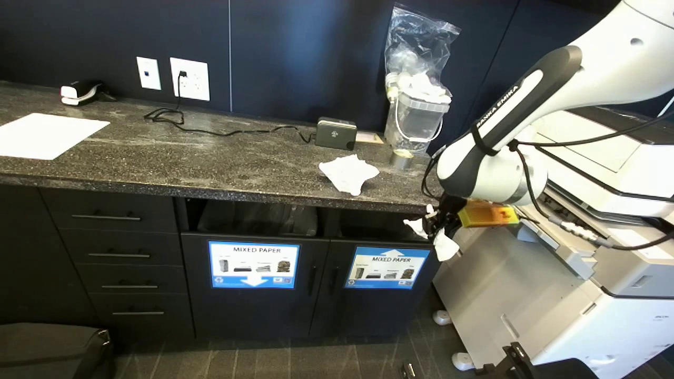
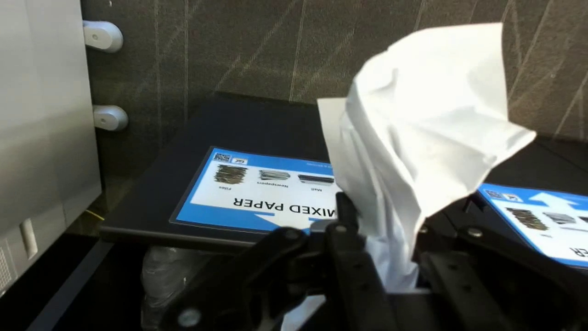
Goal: Pick up the three papers from the countertop and put them in the bin on the right
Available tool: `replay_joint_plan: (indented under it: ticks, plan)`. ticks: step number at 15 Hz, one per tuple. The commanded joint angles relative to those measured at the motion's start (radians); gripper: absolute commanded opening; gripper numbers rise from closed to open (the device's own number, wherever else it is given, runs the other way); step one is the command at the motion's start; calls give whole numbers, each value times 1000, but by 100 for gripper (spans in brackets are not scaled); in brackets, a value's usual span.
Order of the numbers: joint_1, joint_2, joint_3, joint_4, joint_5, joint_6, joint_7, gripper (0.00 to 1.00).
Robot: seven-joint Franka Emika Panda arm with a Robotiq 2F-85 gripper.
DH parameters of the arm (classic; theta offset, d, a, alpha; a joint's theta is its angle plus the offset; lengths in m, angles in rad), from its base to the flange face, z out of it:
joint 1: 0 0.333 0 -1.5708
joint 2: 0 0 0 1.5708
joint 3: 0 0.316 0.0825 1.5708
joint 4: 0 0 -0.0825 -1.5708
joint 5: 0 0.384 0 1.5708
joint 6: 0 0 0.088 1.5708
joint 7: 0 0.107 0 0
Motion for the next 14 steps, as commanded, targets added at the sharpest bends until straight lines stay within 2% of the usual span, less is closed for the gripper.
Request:
replay_joint_plan:
  ticks: [1,2,3,5,7,10,14]
  plan:
    - [-208,63,222,-74,93,274,-116,12]
    - [-278,105,290,-83,51,354,-107,11]
    - [-325,148,328,-88,-18,429,-77,12]
    - [-335,235,309,-95,-179,576,-21,11]
    - [-292,324,226,-88,-307,718,11,13]
    - [-215,456,113,-37,-418,894,25,12]
    - [-115,632,34,96,-431,1056,46,11]
